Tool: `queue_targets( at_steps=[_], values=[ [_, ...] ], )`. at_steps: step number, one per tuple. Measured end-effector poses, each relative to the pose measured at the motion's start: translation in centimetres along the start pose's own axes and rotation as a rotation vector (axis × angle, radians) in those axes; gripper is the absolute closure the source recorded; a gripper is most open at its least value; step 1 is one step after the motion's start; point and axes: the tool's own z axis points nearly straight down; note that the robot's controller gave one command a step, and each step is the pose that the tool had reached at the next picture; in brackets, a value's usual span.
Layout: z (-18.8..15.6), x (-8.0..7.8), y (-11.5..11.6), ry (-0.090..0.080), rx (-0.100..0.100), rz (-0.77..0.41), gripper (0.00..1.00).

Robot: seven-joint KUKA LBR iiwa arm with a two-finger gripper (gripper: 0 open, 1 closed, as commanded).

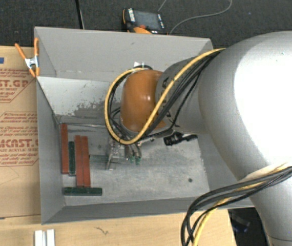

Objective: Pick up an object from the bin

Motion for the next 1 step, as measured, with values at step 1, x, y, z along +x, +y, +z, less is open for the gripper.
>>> queue_targets(
  at_steps=[1],
  values=[
    [-14.57, -0.42, -1.44, -0.01, -0.002, -0.056, 1.0]
  ],
)
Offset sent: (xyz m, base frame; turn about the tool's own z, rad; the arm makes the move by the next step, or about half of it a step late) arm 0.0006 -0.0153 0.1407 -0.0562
